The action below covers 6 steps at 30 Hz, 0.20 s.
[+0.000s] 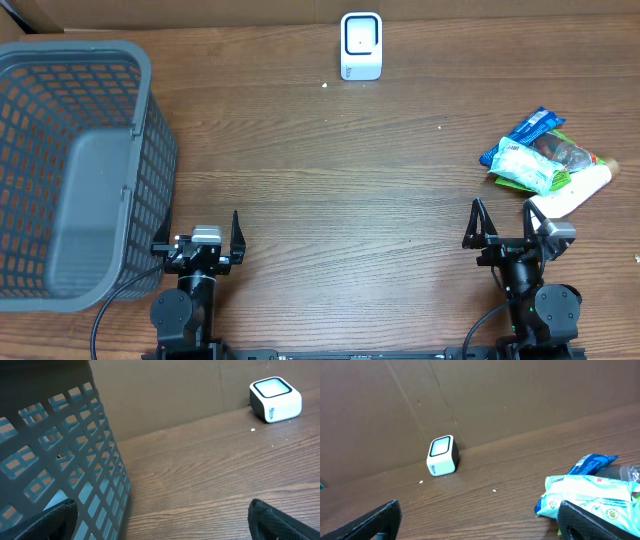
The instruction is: Scan the item barcode
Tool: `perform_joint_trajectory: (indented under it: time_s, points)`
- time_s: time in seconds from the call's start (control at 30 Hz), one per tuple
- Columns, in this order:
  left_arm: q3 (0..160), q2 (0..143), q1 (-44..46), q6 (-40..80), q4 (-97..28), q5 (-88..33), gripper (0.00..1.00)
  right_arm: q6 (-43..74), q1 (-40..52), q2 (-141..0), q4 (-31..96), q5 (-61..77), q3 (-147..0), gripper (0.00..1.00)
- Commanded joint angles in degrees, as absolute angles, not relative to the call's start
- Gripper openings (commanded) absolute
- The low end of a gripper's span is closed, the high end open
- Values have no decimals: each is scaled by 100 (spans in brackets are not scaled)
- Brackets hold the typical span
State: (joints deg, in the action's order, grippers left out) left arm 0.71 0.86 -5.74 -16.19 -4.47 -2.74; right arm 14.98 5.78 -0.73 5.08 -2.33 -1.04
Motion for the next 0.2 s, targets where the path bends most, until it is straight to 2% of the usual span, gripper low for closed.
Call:
perform_joint_trajectory:
  time_s: [0.0, 0.17]
  points:
    - [27, 25, -609, -1479, -425, -298, 100, 1479, 611, -16, 464, -228, -47, 100]
    - [27, 25, -609, -1479, -425, -301, 100, 1479, 611, -16, 464, -228, -47, 100]
